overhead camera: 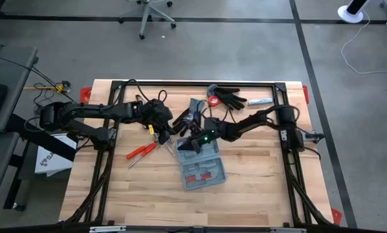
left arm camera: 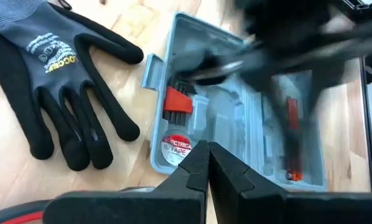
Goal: Prefit tool cases
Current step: Adjust the gray tool box
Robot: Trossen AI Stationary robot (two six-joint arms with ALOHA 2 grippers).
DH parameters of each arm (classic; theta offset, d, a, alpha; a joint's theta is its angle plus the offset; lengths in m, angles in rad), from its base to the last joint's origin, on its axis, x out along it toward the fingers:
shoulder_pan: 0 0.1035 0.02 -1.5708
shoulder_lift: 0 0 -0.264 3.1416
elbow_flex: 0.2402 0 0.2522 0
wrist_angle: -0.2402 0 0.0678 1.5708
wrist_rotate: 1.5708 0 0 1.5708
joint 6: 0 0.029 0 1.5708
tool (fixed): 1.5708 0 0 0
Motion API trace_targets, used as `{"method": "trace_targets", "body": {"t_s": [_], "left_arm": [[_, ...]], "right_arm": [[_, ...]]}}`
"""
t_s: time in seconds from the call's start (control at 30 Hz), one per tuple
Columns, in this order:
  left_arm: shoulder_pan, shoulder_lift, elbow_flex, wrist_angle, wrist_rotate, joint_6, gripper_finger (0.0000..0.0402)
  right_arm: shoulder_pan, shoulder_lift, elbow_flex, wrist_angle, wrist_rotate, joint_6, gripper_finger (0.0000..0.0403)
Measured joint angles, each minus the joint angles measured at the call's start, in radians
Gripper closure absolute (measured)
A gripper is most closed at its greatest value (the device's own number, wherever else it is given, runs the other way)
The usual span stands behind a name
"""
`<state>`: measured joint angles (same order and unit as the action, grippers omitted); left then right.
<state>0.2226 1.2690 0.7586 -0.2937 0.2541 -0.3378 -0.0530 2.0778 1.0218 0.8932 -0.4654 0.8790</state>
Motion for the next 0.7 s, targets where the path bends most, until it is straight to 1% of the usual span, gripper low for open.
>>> {"method": "trace_targets", "body": {"t_s": [0.1, 0.27, 0.33, 0.43, 0.53, 0.6, 0.7], "left_arm": [[0.0, 0.0, 0.0, -0.002, 0.001, 0.004, 0.0401], [0.0, 0.0, 0.0, -0.008, -0.002, 0.018, 0.0401], [0.0, 0.0, 0.0, -0.019, -0.002, 0.019, 0.0401], [0.0, 0.0, 0.0, -0.047, -0.002, 0.028, 0.0401], [0.0, 0.0, -0.004, -0.057, -0.006, 0.034, 0.0401], [0.001, 0.0, -0.01, -0.059, -0.005, 0.034, 0.0401], [0.005, 0.0, -0.01, -0.059, -0.005, 0.033, 0.0401]], "right_arm": [[0.001, -0.037, 0.027, -0.003, -0.002, -0.025, 0.0403], [0.001, -0.009, 0.082, -0.084, 0.009, -0.07, 0.0403], [0.005, 0.024, 0.095, -0.087, 0.009, -0.082, 0.0403], [0.005, 0.11, 0.097, -0.096, 0.006, -0.063, 0.0403], [-0.014, 0.146, 0.097, -0.022, -0.056, 0.009, 0.0403], [-0.027, 0.14, 0.097, -0.004, -0.067, 0.034, 0.0403], [-0.041, 0.081, 0.094, -0.014, -0.071, 0.028, 0.0403]]}}
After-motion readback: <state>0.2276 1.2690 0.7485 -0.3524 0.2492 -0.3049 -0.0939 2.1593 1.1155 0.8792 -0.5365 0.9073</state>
